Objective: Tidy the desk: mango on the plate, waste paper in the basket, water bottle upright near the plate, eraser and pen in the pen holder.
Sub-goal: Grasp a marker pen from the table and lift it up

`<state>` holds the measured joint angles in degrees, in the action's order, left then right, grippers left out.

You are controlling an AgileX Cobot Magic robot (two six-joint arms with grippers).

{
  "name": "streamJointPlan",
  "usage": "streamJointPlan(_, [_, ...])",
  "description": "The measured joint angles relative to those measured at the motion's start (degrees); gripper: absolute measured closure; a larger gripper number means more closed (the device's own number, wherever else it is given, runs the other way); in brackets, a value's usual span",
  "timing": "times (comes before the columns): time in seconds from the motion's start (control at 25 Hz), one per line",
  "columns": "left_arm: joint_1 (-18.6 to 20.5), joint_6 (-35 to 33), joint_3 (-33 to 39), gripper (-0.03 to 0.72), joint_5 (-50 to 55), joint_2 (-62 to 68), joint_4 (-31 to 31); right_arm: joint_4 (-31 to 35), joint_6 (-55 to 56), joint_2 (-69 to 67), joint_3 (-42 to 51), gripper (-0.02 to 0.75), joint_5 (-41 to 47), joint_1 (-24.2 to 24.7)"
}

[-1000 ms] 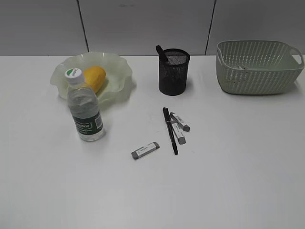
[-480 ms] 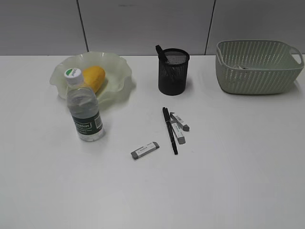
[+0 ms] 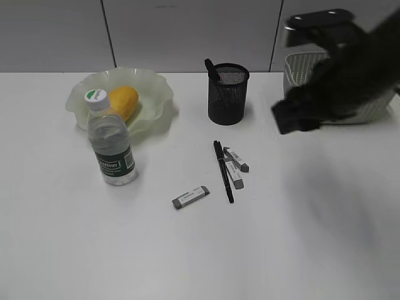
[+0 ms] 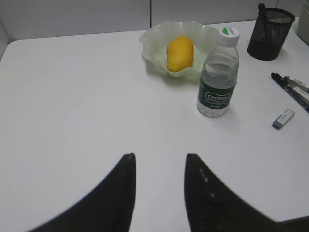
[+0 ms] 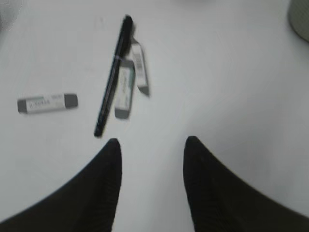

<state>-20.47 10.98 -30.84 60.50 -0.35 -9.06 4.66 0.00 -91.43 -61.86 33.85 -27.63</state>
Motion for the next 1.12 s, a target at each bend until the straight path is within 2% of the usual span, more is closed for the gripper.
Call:
streamJointPlan(0.28, [0.00,0.00,0.00,0.432,0.00,0.00,0.00,6.37,0.00,-26.88,-26.04,0.390,8.29,-2.73])
streamJointPlan(0.48, [0.00,0.00,0.00,0.440,0.00,0.00,0.00,6.59,1.93,-38.20,-37.18,0.390,14.57,-2.90])
streamJointPlan(1.0, [0.00,0.00,0.00,0.447,0.00,0.00,0.00,5.48,4.01,-44.30,-39.80,0.392,16.48,-3.09])
streamJointPlan(1.12, [0.00,0.00,0.00,0.447,0.00,0.00,0.00,5.28,4.01,-44.55,-39.99,0.449,16.34,-3.09])
